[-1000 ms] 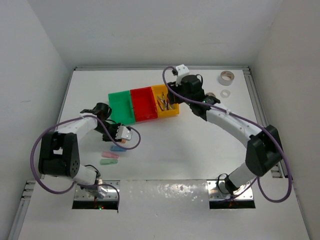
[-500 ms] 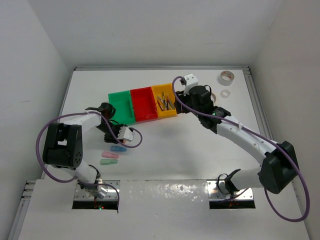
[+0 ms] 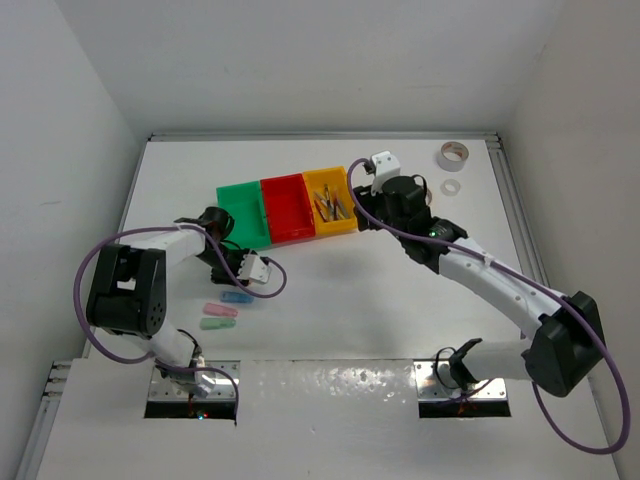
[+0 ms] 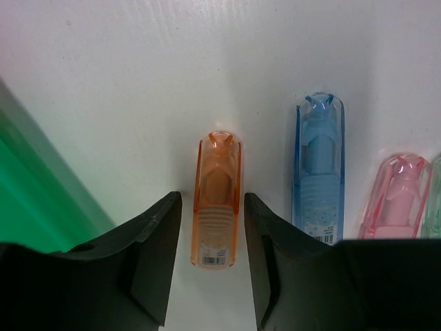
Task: Sort the stationery into containers
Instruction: Pick up the pen from the center of the board.
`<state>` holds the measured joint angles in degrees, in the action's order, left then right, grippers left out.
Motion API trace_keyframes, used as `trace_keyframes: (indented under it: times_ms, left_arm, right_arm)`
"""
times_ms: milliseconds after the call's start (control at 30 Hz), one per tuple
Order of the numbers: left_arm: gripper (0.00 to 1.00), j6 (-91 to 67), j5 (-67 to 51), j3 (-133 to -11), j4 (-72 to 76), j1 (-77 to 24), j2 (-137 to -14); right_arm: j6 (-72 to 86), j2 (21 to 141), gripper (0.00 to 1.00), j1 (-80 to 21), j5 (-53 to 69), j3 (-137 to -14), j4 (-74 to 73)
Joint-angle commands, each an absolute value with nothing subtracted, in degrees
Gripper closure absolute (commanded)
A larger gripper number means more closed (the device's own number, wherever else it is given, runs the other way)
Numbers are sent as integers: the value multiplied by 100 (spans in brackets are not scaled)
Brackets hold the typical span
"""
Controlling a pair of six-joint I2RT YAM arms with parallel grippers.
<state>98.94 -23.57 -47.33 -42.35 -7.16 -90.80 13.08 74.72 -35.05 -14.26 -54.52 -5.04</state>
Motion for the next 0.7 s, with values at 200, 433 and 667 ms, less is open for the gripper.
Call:
trace_keyframes:
  times_ms: [200,433,667]
  left_arm:
    - [84,10045,-2311,-4658,-4131,-782,-9343]
    - [100,9660,-2724,-4939,-4394,-817,-9299]
    - [100,7994,-3706,-5965,-4763,-739,-9045]
  right_arm:
    - [1072,7225,42,-3533,-1740,-5493,-448]
    - [993,7049,42,-3542,-2004,-5344,-334]
    - [984,6917,42,-3551,-2109,-5256,-255]
